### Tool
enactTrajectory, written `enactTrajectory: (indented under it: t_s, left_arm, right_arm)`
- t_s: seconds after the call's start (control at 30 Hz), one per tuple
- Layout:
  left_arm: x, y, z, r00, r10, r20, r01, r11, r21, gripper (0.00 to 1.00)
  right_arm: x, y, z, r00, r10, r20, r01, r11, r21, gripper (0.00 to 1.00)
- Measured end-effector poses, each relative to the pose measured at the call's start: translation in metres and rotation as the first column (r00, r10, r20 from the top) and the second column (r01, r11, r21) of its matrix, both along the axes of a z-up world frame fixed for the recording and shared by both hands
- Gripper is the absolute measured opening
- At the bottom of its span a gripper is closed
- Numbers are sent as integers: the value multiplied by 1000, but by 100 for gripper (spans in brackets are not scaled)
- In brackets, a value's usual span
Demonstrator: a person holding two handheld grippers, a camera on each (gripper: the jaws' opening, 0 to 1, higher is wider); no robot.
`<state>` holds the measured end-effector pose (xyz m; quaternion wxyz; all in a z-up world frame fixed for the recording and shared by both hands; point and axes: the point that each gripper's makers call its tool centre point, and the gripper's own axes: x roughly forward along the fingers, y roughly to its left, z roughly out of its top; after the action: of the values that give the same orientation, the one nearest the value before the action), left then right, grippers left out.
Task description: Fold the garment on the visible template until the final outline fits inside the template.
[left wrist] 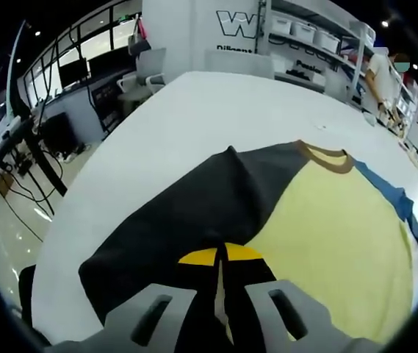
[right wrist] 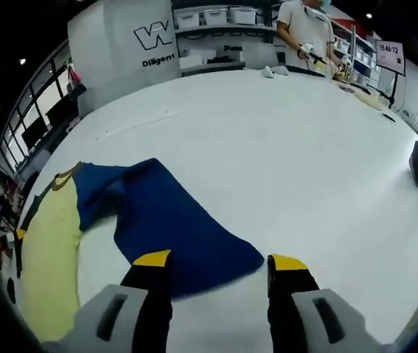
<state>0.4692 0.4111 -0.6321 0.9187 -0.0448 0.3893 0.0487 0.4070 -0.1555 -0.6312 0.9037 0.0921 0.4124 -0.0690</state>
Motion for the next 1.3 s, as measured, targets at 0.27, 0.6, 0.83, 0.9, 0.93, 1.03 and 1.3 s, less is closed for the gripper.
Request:
enactTrajectory:
  t_s: [0.27, 0.6, 0.83, 0.9, 0.93, 1.03, 1.3]
  left_arm:
    - [0, 0, 0, 1000, -3, 2, 3, 1000, -1, 5]
    - [0, 0, 0, 1000, -6, 2, 6, 1000, -1, 5]
    - [0, 0, 0, 1000, -6, 3, 6, 1000, -5, 5]
    - [0, 0, 0, 1000, -6, 3, 6, 1000, -4, 5]
    - [0, 0, 0, 1000, -6, 4, 6, 1000, -6, 5]
    - [0, 0, 0, 1000, -6, 4, 6, 1000, -7, 5]
    - [0, 0, 0, 1000, 0, 7, 0, 1000, -5, 5]
  right_arm:
    - [6, -16, -12, 999, -35, -4, 35, 998, -54, 16]
    - [44, 11, 35, 982, 70, 175, -61, 996, -57, 0]
    - [50, 64, 31, 946, 283, 157, -274, 959, -78, 0]
    - [49, 75, 23, 941, 309, 138, -300, 951, -79, 0]
    - [47, 80, 19, 934, 332, 129, -325, 943, -75, 0]
    - [42, 93, 8, 925, 368, 98, -365, 930, -50, 0]
    - [22, 113, 2, 883, 466, 63, -467, 884, 9, 20]
